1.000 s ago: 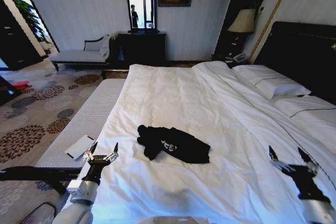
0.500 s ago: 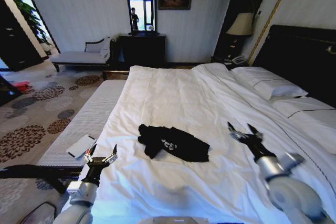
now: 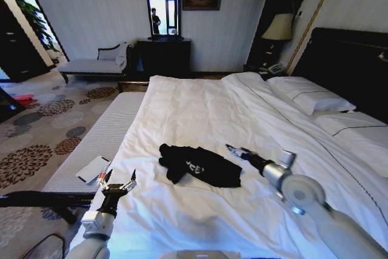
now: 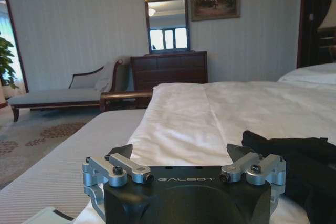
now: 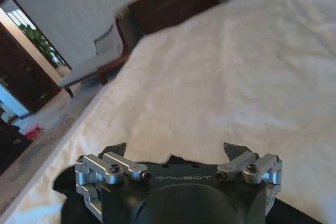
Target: Fold the clothes on the bed.
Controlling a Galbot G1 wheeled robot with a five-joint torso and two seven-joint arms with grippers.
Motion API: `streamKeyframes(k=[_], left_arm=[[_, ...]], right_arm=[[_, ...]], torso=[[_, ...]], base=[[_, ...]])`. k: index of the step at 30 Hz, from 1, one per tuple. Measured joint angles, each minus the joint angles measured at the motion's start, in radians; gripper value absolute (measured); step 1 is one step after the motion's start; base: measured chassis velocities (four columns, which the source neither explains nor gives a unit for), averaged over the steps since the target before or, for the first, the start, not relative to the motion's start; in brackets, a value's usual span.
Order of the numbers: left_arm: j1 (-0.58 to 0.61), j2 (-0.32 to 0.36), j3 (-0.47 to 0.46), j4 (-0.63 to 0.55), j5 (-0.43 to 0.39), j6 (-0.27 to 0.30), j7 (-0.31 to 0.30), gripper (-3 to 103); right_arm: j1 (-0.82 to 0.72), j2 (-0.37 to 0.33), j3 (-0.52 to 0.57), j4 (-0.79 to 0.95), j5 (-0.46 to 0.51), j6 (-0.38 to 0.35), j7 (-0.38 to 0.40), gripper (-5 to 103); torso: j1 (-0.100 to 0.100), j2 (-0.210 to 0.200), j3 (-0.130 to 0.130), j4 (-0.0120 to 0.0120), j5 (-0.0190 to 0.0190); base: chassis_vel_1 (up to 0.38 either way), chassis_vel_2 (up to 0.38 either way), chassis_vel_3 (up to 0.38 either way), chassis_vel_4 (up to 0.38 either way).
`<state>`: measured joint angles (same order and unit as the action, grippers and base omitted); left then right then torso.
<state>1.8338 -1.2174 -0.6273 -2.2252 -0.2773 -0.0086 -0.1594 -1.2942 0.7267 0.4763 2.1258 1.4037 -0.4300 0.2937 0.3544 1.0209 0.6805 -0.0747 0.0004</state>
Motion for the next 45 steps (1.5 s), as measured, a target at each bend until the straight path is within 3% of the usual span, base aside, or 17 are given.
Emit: streamKeyframes(k=[3,9,13,17,22,25,45], left_arm=[[-0.032,0.046,0.015,0.024,-0.016,0.008,-0.004,100],[-0.062,0.089,0.024,0.040,-0.048,0.020,-0.007,100],[-0.065,0.095,0.028,0.043,-0.056,0.025,-0.007,100],[-0.071,0.103,0.031,0.047,-0.066,0.031,-0.010,100],[-0.072,0.115,0.026,0.047,-0.082,0.037,-0.012,100],[-0.073,0.119,0.023,0.048,-0.086,0.037,-0.013,100],[-0.086,0.139,0.008,0.063,-0.109,0.041,-0.017,100]], right_arm=[[0.005,-0.005,-0.009,-0.058,0.001,-0.010,0.003,100],[0.033,-0.013,-0.049,-0.134,0.014,-0.028,0.010,100],[0.074,-0.013,-0.096,-0.165,0.017,-0.031,0.008,101],[0.171,-0.002,-0.183,-0.203,0.022,-0.033,0.007,95],[0.243,0.015,-0.259,-0.220,0.041,-0.043,0.018,99],[0.256,0.024,-0.278,-0.229,0.043,-0.049,0.028,101],[0.313,0.079,-0.357,-0.317,0.019,-0.070,0.047,93]], torso=[[0.000,0.000,0.000,-0.0019,-0.0005],[0.000,0.000,0.000,-0.0010,-0.0004],[0.000,0.000,0.000,-0.0011,-0.0004],[0.000,0.000,0.000,-0.0005,-0.0004],[0.000,0.000,0.000,-0.0006,-0.0006],[0.000,0.000,0.000,-0.0006,-0.0004],[0.000,0.000,0.000,-0.0007,-0.0005]], base=[[0.000,0.000,0.000,0.000],[0.000,0.000,0.000,0.000],[0.000,0.000,0.000,0.000],[0.000,0.000,0.000,0.000],[0.000,0.000,0.000,0.000],[0.000,0.000,0.000,0.000],[0.000,0.000,0.000,0.000]])
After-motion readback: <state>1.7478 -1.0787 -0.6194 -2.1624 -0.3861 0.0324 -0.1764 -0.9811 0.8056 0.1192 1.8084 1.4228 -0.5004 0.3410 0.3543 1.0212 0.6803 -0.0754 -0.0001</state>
